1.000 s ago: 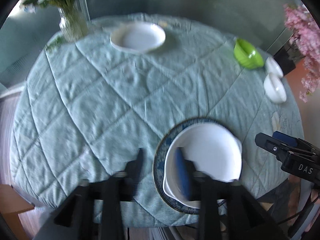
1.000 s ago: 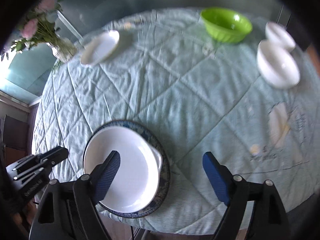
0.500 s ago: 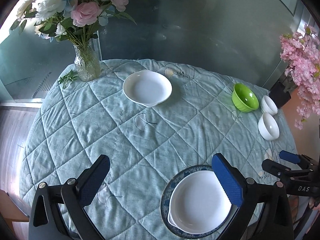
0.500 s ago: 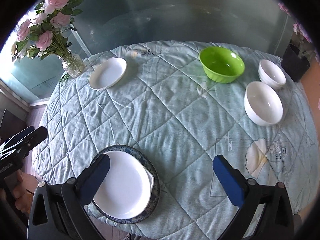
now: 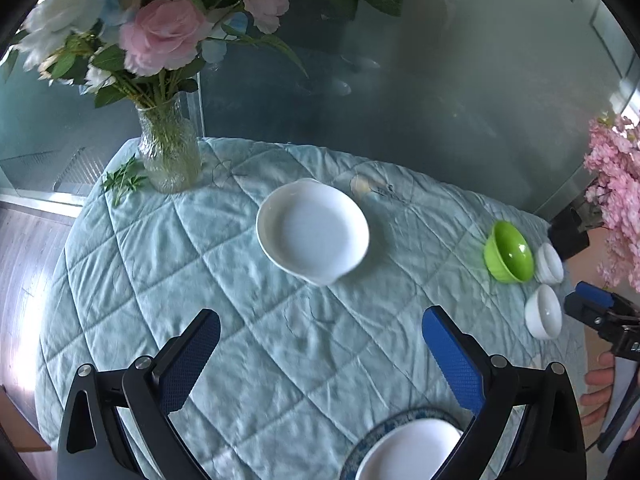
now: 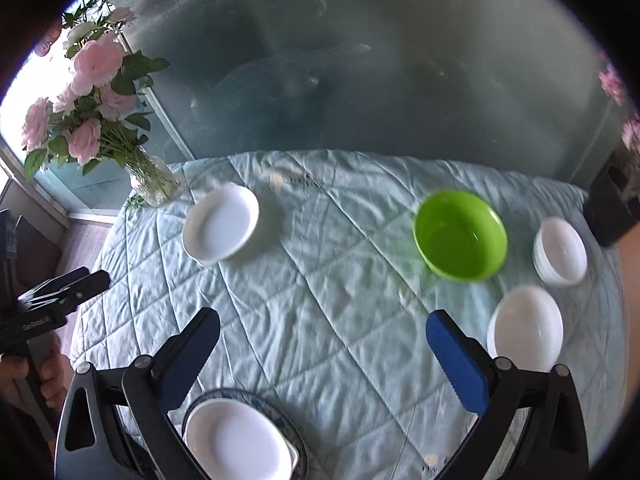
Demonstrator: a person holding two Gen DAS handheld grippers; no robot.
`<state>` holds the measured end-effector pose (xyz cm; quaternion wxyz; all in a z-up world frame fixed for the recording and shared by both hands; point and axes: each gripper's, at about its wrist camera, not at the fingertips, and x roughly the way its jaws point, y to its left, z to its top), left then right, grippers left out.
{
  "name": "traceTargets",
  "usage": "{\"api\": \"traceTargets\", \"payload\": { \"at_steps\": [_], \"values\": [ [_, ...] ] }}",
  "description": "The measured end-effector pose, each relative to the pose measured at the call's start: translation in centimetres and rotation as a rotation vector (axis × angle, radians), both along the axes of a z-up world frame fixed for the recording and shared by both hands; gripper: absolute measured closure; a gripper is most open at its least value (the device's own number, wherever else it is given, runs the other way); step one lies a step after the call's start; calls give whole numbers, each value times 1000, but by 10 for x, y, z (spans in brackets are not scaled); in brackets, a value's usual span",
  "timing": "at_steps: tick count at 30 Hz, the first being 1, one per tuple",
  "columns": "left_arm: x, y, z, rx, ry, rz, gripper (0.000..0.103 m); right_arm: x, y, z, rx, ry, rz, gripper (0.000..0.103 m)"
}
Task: Organize plates and bowls
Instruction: 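Reach the right gripper to the smaller white oval dish and grasp its rim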
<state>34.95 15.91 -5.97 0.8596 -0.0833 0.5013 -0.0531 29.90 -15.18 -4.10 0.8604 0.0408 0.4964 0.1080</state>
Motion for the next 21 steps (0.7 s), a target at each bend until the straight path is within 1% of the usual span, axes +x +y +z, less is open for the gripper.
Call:
{"api": "traceTargets", "payload": {
  "at_steps": [3, 6, 9, 15, 18, 21],
  "values": [
    [31, 6, -8, -3, 23, 2, 2, 24, 8, -1, 12, 8, 26, 1],
    [56, 8, -19, -2, 63, -19, 2, 43, 16, -11, 11, 39, 62, 1],
    [76, 11, -32, 13, 83, -23, 2, 63, 21, -20, 9, 46, 63, 1],
    [115, 15, -63, 6, 134, -36, 2, 107, 26, -36, 48, 101, 65, 1],
    [136, 13, -78, 8, 172, -52, 6, 132, 28, -46, 43, 128, 74, 1],
    [156, 11, -92, -3, 206, -64, 7, 158, 31, -59, 50, 171, 70, 1]
  ]
}}
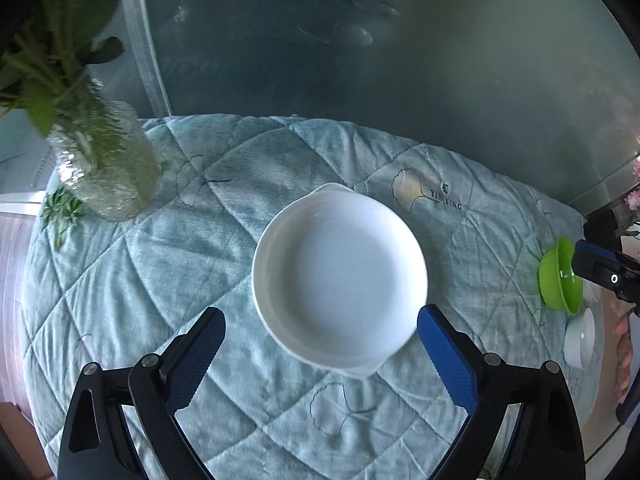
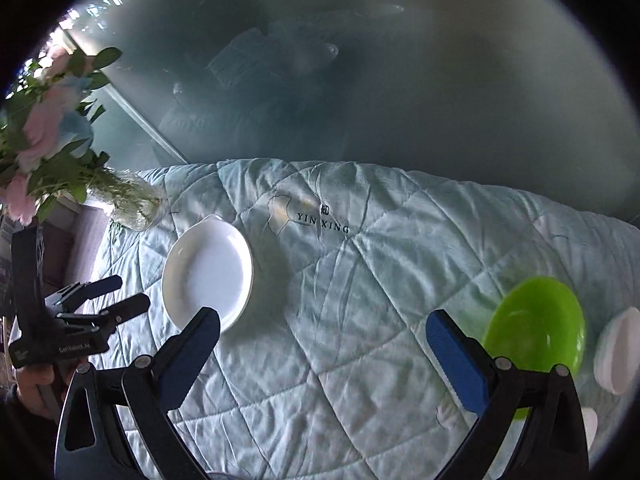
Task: Organize plates and bowls
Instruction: 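Reach the right gripper to the smaller white oval dish and grasp its rim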
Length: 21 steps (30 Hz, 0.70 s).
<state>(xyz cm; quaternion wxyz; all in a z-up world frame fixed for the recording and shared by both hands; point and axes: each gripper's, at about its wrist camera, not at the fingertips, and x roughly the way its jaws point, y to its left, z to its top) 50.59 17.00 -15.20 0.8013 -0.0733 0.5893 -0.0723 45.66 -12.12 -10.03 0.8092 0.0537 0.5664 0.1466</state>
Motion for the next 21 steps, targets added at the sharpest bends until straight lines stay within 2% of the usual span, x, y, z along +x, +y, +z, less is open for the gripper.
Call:
{"api": "traceTargets", "payload": {
  "at_steps": [4, 7, 12, 15, 18, 19, 20, 21],
  "values": [
    [24, 4, -18, -12, 39, 16, 10, 25, 16, -23, -31, 47, 24, 1],
    [34, 7, -30, 14, 65, 14, 10, 32, 35, -40, -27, 71, 71, 1],
    [43, 20, -53, 1, 119, 50, 23, 38, 80, -64, -39, 96, 176, 7],
    [42, 28, -65, -18, 149, 74, 35, 44, 101, -77, -38, 125, 205, 19],
    [42, 34, -75, -38, 178, 81, 46, 50, 112, -90, -33, 155, 204, 39],
    [42, 35, -78, -47, 181, 77, 52, 51, 114, -95, -33, 168, 198, 52],
    [42, 35, -83, -53, 189, 76, 57, 52, 116, -98, -37, 177, 192, 61],
    [42, 36, -84, -49, 179, 81, 64, 53, 118, -101, -40, 182, 188, 65]
  ]
}}
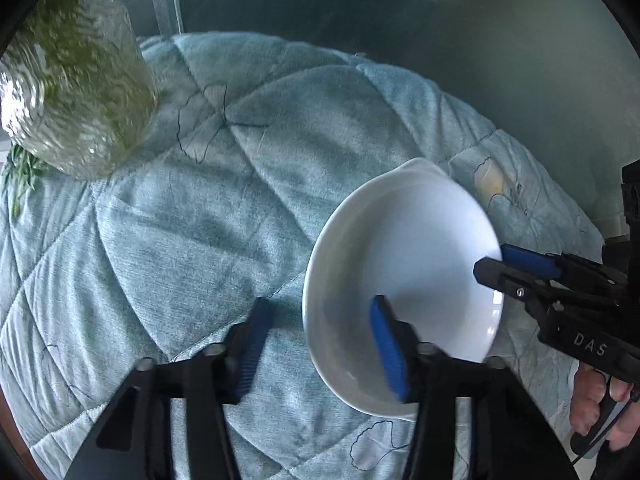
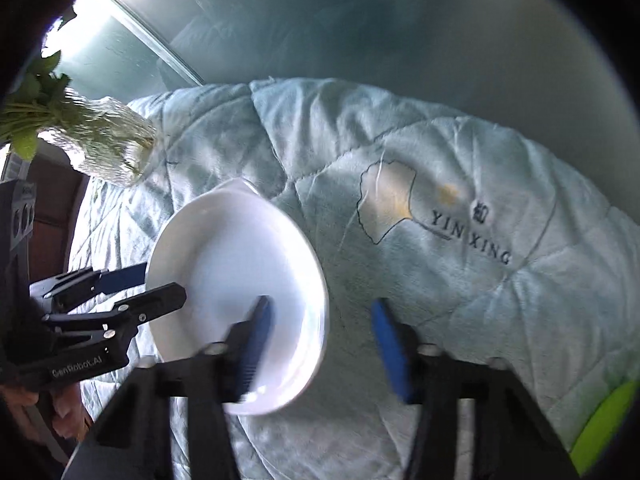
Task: Organize plates and bowls
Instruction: 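Reach the right gripper to the smaller white oval dish and grasp its rim, then carry the white oval dish toward the stacked plates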
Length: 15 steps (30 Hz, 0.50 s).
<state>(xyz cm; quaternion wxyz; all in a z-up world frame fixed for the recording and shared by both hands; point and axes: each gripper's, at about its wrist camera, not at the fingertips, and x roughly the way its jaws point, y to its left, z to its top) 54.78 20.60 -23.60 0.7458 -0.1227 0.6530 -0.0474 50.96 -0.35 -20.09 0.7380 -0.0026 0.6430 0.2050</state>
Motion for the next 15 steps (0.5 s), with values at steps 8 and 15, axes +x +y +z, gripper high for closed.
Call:
{"api": "traceTargets", "payload": {
  "at_steps": [8, 15],
  "values": [
    [1, -2, -2, -22, -12, -20, 89, 4, 2, -9, 6, 48, -61, 91],
    [-8, -2, 3, 0, -32, -23, 92, 4, 16, -9, -45, 34, -58, 90]
  ]
}}
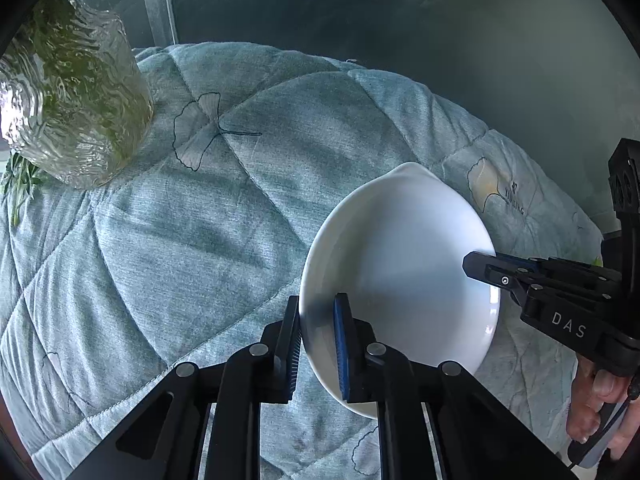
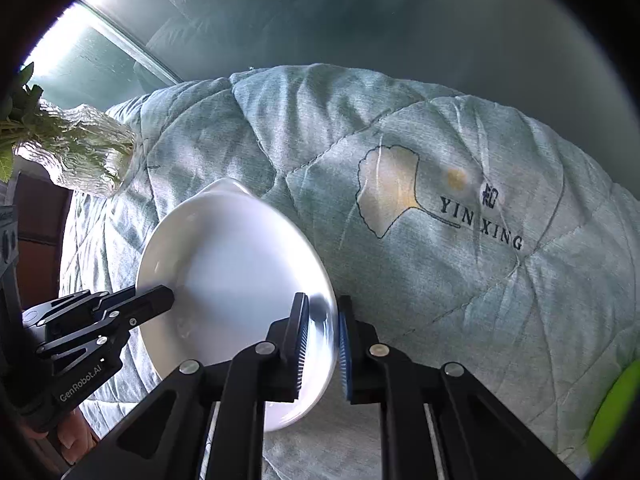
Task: Organize plates and bowls
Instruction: 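Carry the white oval dish toward the stacked plates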
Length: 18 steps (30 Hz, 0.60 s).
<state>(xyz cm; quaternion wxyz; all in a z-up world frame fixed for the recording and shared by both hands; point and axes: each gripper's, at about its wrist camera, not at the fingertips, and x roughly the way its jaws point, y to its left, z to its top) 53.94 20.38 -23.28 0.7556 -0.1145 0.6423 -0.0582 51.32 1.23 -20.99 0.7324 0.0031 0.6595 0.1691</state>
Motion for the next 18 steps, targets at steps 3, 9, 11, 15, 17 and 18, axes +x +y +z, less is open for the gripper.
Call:
{"api": "traceTargets", "payload": {
  "at_steps": [3, 9, 11, 15, 17, 18],
  "values": [
    [-9, -2, 14, 10, -28, 8, 95, -5, 4, 4, -24, -42, -15, 93],
    [-35, -9, 68, 1, -100, 7, 96, -34, -12, 46, 46, -122, -42, 94],
    [-50, -17, 88, 0, -123, 1, 96, -47, -24, 66, 67, -138, -62, 95],
    [-83, -38, 129, 20, -158, 6, 96, -74, -47, 106, 45, -195, -100, 95],
    [-98, -46, 154, 9, -176, 11, 96, -91, -58, 127, 63, -214, -116, 96],
    [-108, -51, 165, 8, -188, 9, 96, -99, -66, 136, 77, -222, -122, 96]
  ]
}}
